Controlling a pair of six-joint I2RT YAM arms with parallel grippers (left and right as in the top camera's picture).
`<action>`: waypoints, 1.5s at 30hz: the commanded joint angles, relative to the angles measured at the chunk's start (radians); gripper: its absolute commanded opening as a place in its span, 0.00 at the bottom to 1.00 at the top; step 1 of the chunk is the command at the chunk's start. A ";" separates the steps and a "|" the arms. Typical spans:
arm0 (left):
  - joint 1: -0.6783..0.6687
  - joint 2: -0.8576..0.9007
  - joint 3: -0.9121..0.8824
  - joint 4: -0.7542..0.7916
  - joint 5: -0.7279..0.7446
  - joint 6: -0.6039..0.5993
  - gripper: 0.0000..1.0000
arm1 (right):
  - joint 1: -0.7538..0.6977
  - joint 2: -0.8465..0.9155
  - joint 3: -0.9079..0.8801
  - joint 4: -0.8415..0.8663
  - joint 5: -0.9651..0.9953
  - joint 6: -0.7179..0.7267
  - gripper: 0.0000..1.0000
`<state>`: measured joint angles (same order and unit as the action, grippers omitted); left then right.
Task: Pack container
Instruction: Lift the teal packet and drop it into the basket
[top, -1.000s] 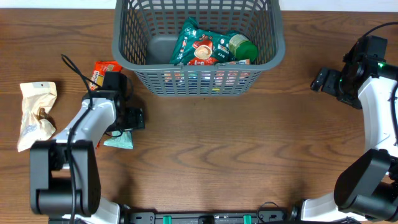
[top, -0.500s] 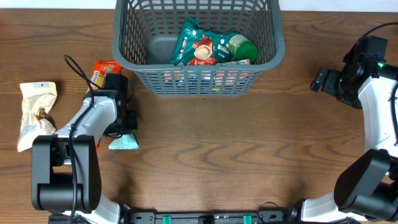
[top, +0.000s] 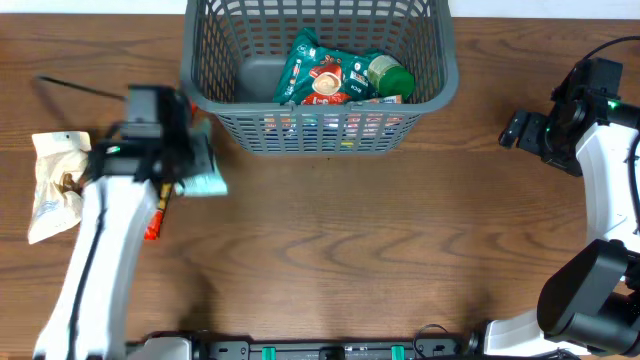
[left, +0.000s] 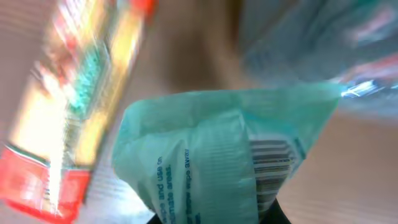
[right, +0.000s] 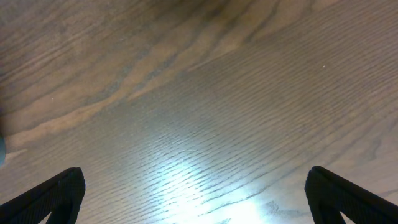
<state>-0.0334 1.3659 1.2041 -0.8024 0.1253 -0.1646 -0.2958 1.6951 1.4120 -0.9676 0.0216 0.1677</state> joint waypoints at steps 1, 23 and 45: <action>0.004 -0.092 0.153 -0.002 0.021 -0.020 0.06 | 0.003 0.001 -0.002 0.000 -0.003 -0.009 0.99; -0.105 0.026 0.585 0.104 0.116 0.117 0.05 | 0.002 0.001 -0.002 0.016 -0.003 -0.027 0.99; -0.380 0.576 0.615 0.174 0.034 1.084 0.13 | 0.002 0.001 -0.002 -0.028 -0.004 -0.027 0.99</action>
<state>-0.4191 1.9198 1.7985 -0.6121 0.1757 0.8631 -0.2958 1.6951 1.4120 -0.9913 0.0189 0.1493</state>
